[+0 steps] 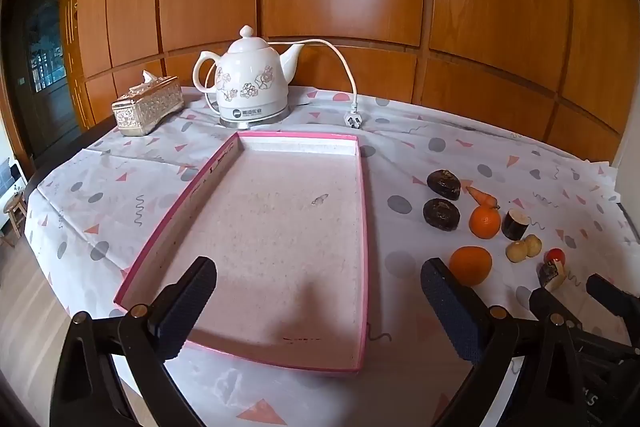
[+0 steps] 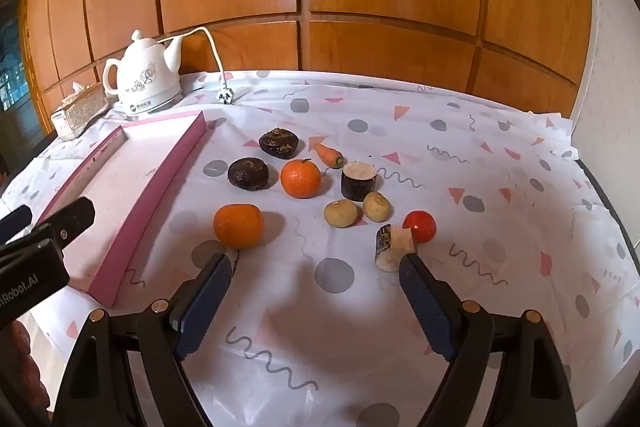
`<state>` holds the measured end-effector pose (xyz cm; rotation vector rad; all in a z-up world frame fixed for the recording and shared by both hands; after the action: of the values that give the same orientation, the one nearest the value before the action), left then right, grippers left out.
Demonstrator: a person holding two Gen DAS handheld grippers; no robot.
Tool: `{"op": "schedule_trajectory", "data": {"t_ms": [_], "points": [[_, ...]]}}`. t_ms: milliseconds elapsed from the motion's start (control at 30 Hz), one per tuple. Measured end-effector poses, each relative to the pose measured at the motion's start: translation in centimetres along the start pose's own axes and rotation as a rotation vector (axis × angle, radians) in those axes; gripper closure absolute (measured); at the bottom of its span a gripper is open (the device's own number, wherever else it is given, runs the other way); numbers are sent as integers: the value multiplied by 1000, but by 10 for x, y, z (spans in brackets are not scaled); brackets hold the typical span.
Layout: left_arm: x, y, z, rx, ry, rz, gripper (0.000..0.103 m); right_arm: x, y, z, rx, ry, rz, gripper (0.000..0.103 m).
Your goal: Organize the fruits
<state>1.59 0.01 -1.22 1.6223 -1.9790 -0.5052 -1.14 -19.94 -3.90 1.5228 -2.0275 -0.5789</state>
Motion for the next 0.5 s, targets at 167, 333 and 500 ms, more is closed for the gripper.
{"op": "schedule_trajectory", "data": {"t_ms": [167,333,500], "points": [[1,-1,-1,4,-12,1,0,-4,2,1,-18,-38,-34,16],[-6,-2,-1,-6,-8,5,0,-2,1,-1,-8,-18,-31,16],[4,0,0,6,-15,-3,0,-3,3,-1,12,-6,-20,16]]}}
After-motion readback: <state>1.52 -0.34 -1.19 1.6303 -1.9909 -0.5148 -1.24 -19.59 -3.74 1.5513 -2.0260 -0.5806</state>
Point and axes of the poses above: each gripper's, at about its wrist camera, not at the fingertips, and y roughly against the way its jaws point, x to its right, z to its underside, the point moved 2 cm from there along -y, roughly the way its jaws point, and after that the axes turned 12 degrees about z, right-handed, at the moved point
